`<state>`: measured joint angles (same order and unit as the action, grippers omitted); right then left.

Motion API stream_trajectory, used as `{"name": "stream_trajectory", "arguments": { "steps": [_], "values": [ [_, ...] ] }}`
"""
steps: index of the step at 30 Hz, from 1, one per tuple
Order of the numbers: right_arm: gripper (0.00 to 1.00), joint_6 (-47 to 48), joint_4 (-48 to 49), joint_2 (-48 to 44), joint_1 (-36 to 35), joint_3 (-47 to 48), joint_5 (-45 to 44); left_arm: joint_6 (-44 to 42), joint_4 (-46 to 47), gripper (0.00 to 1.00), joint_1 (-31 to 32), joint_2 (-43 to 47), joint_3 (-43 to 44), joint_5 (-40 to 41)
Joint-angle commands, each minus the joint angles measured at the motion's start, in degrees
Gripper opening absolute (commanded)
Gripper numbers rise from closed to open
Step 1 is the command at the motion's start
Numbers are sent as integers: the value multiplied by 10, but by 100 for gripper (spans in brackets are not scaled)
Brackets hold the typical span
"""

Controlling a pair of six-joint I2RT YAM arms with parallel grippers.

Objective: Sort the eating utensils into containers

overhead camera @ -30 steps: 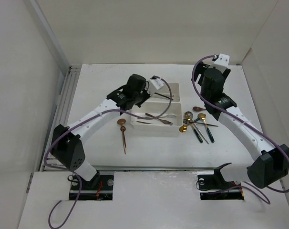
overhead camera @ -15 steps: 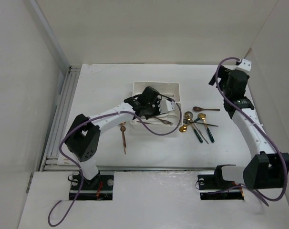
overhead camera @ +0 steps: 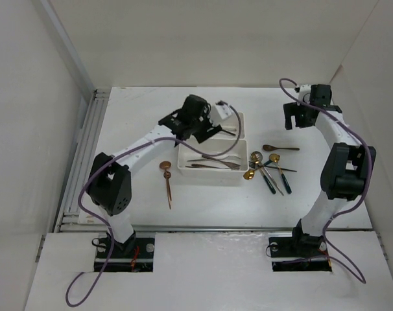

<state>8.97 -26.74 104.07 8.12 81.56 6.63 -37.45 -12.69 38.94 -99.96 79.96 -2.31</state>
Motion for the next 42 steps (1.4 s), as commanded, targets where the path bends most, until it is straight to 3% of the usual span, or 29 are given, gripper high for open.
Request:
{"name": "stream_trajectory", "arguments": {
  "steps": [1,4,14,23,27,28,29,31,32,33,42],
  "values": [
    [94,281,-62,-24,-3,58,-18,80,-35,67,-48,14,97,2],
    [94,425,-127,-4,-3,50,-39,115,-74,67,-72,21,125,2],
    [93,478,-178,26,-3,16,56,208,-105,64,-185,54,85,2],
    [82,490,-183,114,-3,48,87,220,-111,64,-203,42,85,46],
    [60,496,-144,105,-3,7,57,220,-111,63,-214,42,85,53],
    [48,496,-138,98,-3,2,49,220,-111,63,-214,42,85,59],
    [43,496,-138,97,-3,2,49,220,-111,63,-214,42,85,59],
    [24,510,-160,104,-3,11,59,220,-111,63,-214,36,90,64],
    [7,541,-174,104,-3,17,73,220,-111,63,-220,31,90,64],
    [0,551,-186,109,-8,22,86,220,-111,63,-220,31,90,64],
    [0,440,-96,56,-8,61,76,258,-173,62,-226,44,69,48]
  ]
}}
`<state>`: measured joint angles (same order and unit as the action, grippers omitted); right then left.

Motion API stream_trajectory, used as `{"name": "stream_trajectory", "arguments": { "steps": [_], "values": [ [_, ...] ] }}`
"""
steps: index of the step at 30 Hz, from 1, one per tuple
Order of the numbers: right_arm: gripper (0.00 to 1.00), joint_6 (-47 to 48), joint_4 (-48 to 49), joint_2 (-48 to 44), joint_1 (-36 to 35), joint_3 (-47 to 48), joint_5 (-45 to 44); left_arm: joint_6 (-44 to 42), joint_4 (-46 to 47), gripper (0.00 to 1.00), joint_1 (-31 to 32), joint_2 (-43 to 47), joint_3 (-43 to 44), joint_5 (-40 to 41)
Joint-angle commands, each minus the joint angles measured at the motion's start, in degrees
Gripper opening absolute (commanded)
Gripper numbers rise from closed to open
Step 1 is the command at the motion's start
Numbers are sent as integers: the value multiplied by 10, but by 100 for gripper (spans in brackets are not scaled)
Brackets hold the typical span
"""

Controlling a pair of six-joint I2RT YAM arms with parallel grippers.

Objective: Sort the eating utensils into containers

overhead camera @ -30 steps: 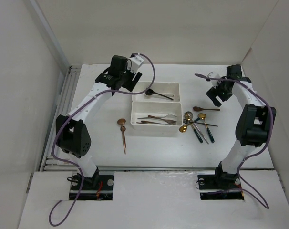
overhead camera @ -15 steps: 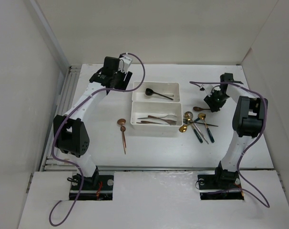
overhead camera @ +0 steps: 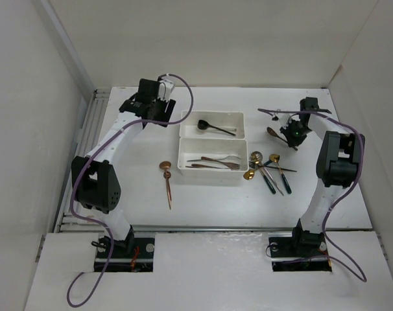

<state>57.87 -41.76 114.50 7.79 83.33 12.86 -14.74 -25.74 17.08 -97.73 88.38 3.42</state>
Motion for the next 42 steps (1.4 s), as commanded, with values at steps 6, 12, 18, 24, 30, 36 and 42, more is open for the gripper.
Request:
{"name": "stream_trajectory", "arguments": {
  "steps": [6,12,18,24,30,36,42],
  "values": [
    [0,-117,169,-134,-83,111,20,138,-64,62,-69,67,-132,-190],
    [0,-85,195,-143,-241,133,19,224,-50,60,-83,67,-168,-262],
    [0,-66,165,-63,-325,150,8,224,-92,56,-78,72,-245,-296],
    [0,-51,125,-35,-350,157,-29,241,-81,56,-63,86,-330,-328],
    [23,-51,125,-30,-378,134,-85,241,-76,60,-14,80,-335,-311],
    [76,-94,173,-50,-383,113,-109,271,-86,55,-15,68,-347,-249],
    [76,-101,218,-109,-383,73,-121,290,-92,45,-32,45,-359,-219]
  ]
}}
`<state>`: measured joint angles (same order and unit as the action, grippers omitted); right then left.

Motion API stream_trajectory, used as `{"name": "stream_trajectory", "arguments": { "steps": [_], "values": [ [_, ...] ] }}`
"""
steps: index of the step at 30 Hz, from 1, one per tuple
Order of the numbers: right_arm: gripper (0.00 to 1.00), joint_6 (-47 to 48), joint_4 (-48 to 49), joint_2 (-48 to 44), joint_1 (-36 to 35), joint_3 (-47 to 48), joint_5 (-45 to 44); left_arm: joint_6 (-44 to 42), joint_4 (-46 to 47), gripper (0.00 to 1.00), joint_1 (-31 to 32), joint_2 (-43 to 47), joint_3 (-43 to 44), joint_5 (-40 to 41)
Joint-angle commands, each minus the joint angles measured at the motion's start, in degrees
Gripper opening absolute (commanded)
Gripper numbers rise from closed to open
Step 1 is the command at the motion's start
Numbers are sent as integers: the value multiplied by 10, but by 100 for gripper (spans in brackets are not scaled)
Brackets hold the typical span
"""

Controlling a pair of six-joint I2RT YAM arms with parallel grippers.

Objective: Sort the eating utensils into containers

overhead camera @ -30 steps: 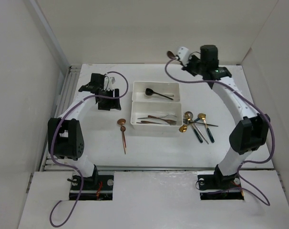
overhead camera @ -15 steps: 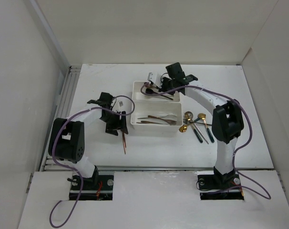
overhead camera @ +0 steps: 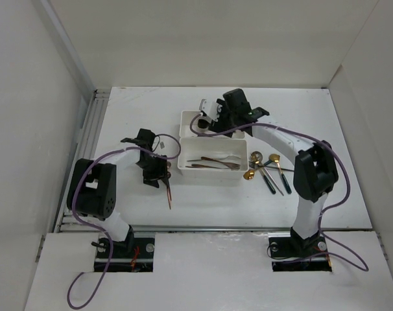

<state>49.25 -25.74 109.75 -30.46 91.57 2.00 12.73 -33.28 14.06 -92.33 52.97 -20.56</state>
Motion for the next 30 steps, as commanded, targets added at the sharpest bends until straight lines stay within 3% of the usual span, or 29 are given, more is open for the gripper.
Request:
{"name": "stream_trajectory", "arguments": {
  "steps": [1,6,7,8,12,16,20,24,30],
  "values": [
    [76,-21,65,-69,0,-17,-17,15,-16,42,-2,-21,-5,21],
    [76,-36,94,-114,7,-54,-23,15,-16,25,-2,-69,43,53],
    [76,-42,94,-124,12,-61,-15,15,-16,16,-8,-76,49,60],
    [76,-48,94,-130,12,-61,-15,15,-16,14,-14,-76,49,76],
    [76,-48,94,-149,23,-92,-15,15,-16,16,-29,-58,49,57],
    [76,-48,94,-154,29,-97,-21,10,-21,36,-17,-17,49,34],
    [76,-48,89,-154,29,-97,-21,10,-6,42,6,-28,56,45],
    [76,-48,89,-154,29,-97,-21,10,-6,42,6,-69,79,89],
    [76,-53,89,-161,29,-97,-26,16,-12,25,-18,-98,87,90]
  ]
}}
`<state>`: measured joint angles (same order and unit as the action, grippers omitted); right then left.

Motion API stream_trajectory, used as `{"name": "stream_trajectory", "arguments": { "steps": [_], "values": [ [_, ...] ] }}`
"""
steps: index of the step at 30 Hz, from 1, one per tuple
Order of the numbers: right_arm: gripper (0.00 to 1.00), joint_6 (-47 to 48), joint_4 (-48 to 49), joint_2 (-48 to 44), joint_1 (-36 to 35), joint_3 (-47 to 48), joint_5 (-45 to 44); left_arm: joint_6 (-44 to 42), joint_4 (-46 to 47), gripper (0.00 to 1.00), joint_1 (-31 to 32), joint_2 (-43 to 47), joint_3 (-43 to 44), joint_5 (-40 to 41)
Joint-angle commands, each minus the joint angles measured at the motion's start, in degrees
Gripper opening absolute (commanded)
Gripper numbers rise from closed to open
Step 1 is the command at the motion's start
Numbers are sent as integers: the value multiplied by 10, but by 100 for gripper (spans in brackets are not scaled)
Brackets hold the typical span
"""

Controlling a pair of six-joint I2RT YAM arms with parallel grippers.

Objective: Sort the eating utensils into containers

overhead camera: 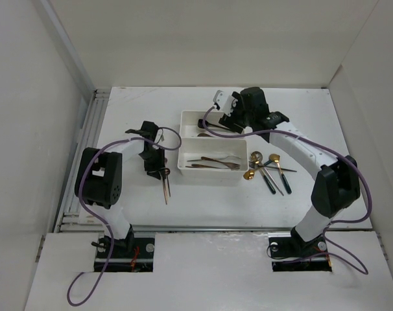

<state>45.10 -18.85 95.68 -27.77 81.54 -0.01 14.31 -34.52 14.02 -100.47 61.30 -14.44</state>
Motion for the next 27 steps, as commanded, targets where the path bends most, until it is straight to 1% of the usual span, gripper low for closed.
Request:
{"name": "stream_trajectory", "arguments": {
  "steps": [1,2,7,11,14,15,17,18,19,20,22,23,25,26,27],
  "values": [
    [76,-12,20,-20,7,3,-6,0,1,22,-17,-22,-1,28],
    [76,-12,15,-20,7,3,-12,0,1,15,-22,-28,-1,28],
    [76,-12,14,-20,12,3,-17,-5,1,0,-22,-34,-1,21],
    [76,-12,14,-20,12,3,-24,-11,1,0,-29,-26,-1,21],
    [76,-12,21,-20,12,8,-24,-24,-5,0,-51,-14,9,45],
    [76,-12,22,-20,12,8,-24,-49,-14,0,-57,-14,41,50],
    [76,-19,36,-20,18,8,-17,-84,-21,0,-64,-7,84,93],
    [76,-31,50,-20,24,8,-17,-128,-14,0,-64,5,126,130],
    [76,-36,57,-26,24,8,-9,-154,-4,0,-64,5,144,130],
    [76,-41,67,-26,29,8,0,-180,9,0,-57,23,159,175],
    [75,-48,96,-33,35,-4,10,-234,43,0,-44,42,191,221],
    [75,-55,101,-33,43,-4,17,-288,80,0,-30,60,200,237],
    [75,-62,114,-39,51,-4,30,-334,112,0,-16,71,231,238],
    [75,-67,114,-39,59,-4,30,-356,143,0,-7,71,243,238],
    [75,-73,123,-44,64,-4,30,-376,162,0,19,76,253,238]
  ]
}}
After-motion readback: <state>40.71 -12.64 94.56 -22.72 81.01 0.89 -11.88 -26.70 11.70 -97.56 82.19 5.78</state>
